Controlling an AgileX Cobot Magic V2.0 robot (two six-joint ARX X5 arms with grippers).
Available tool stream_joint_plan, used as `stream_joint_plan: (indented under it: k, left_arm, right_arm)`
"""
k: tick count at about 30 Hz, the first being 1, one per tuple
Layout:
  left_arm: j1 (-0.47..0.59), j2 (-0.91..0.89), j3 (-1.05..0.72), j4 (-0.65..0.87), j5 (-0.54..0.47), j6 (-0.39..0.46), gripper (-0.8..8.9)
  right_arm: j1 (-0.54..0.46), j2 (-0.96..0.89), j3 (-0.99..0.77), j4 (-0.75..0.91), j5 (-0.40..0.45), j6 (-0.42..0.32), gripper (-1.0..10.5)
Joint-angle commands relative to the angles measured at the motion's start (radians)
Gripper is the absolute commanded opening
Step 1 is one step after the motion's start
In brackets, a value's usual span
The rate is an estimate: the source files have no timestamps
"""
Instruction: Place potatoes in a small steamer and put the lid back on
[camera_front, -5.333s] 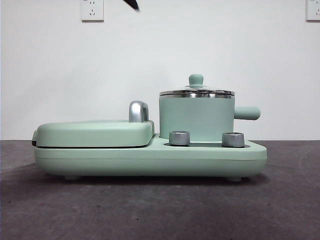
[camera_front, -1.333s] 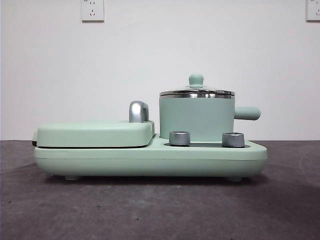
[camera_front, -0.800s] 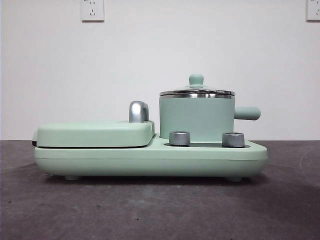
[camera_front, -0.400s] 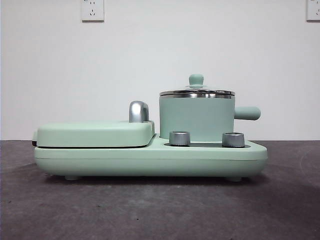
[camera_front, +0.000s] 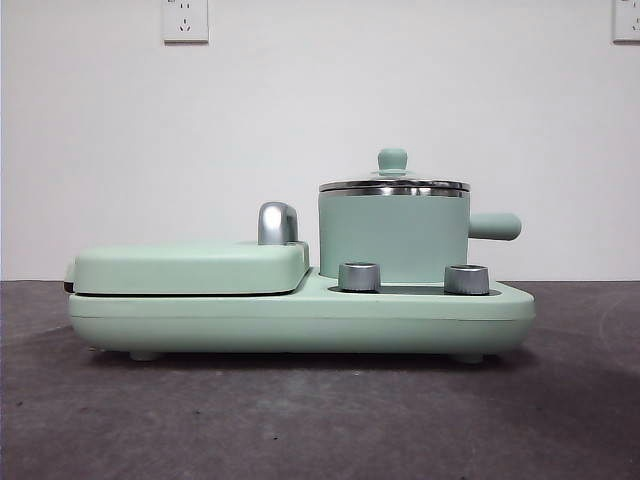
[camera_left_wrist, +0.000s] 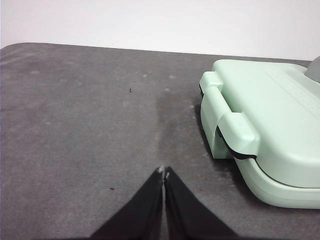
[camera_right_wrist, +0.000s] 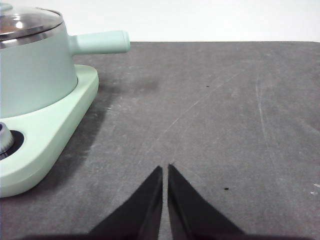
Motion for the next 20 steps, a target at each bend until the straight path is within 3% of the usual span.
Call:
stream_joint_plan:
  k: [1, 20]
  left_arm:
    - [0.001, -0.001, -0.019, -0.007, 0.001, 0.010, 0.06]
    - [0.001, -0.001, -0.019, -0.007, 0.001, 0.010, 0.06]
  right_arm:
    - [0.001, -0.002, -0.008, 0.004, 0.004, -0.007, 0.2]
    - [0.001, -0.002, -0.008, 0.004, 0.004, -0.007, 0.2]
